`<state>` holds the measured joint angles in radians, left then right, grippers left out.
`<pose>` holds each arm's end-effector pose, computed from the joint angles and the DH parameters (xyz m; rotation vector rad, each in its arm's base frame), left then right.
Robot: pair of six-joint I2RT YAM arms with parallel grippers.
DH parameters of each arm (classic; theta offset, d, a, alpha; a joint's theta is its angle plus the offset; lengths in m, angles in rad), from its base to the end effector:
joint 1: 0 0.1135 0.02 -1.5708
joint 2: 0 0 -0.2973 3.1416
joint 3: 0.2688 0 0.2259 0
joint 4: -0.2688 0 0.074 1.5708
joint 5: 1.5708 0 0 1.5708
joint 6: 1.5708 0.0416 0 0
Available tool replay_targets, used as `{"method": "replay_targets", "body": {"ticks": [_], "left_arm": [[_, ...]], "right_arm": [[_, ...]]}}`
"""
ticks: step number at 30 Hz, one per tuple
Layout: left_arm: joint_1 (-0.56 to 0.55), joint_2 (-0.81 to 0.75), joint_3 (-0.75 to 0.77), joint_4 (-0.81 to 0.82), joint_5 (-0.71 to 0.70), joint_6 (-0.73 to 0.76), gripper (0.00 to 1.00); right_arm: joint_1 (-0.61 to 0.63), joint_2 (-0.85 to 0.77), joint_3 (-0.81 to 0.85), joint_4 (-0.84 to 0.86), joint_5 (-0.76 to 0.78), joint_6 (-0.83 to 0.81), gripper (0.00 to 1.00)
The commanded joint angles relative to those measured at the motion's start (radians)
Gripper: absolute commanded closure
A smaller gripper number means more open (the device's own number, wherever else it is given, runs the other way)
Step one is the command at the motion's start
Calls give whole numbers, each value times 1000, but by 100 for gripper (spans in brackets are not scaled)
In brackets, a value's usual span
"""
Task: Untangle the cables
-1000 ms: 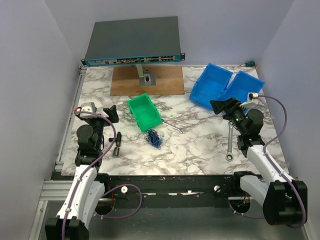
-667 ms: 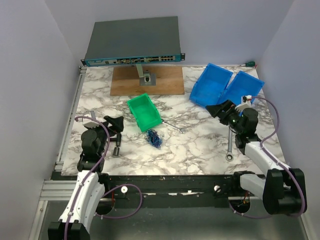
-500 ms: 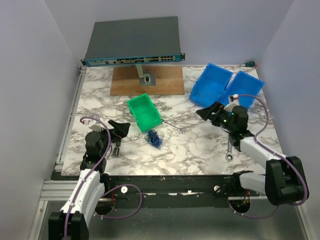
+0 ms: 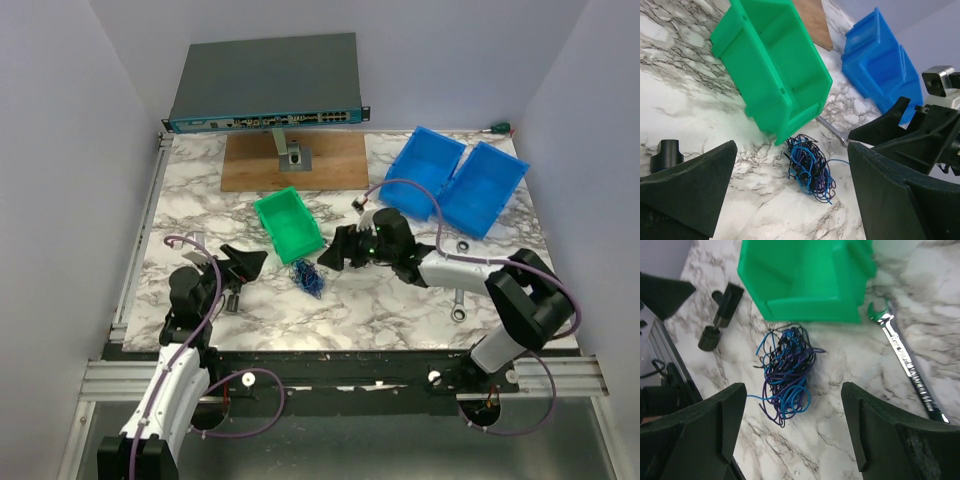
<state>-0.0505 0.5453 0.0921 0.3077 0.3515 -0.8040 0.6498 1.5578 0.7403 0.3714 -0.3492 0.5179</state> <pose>0.0989 -0.0193 0.2099 -0.4003 1.7533 -0.9238 0.2389 0.1994 0.2442 -0.3803 2.1303 1.0637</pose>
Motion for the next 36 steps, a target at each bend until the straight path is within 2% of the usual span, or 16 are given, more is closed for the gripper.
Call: {"method": "replay_targets", "body": {"ticks": [1, 3, 6, 10, 12, 16, 25, 28, 32, 36], "left_arm": [[-57, 43, 54, -108, 66, 100, 6], [-127, 73, 48, -83, 38, 99, 6], [-255, 140, 79, -95, -35, 150, 8], [-311, 237, 104, -73, -23, 181, 11], [-321, 280, 114, -43, 15, 199, 11], [-331, 375, 128, 46, 61, 210, 12], [-346, 529, 200, 0, 70, 213, 16], [-359, 567, 222, -17, 69, 221, 20], [-375, 624, 254, -40, 72, 230, 32], [-390, 673, 285, -67, 81, 243, 54]], "right_arm": [[73, 93, 33, -18, 11, -53, 16], [101, 139, 39, 3, 14, -53, 18], [125, 191, 42, 34, 16, -52, 31], [131, 213, 8, 119, -13, -38, 56], [132, 208, -10, 154, -25, -36, 65], [133, 188, -43, 192, 1, -34, 97], [134, 81, -120, 204, 208, -55, 99], [134, 63, -133, 208, 225, -57, 99], [133, 48, -146, 219, 258, -46, 99], [134, 4, -171, 218, 328, -49, 99]]}}
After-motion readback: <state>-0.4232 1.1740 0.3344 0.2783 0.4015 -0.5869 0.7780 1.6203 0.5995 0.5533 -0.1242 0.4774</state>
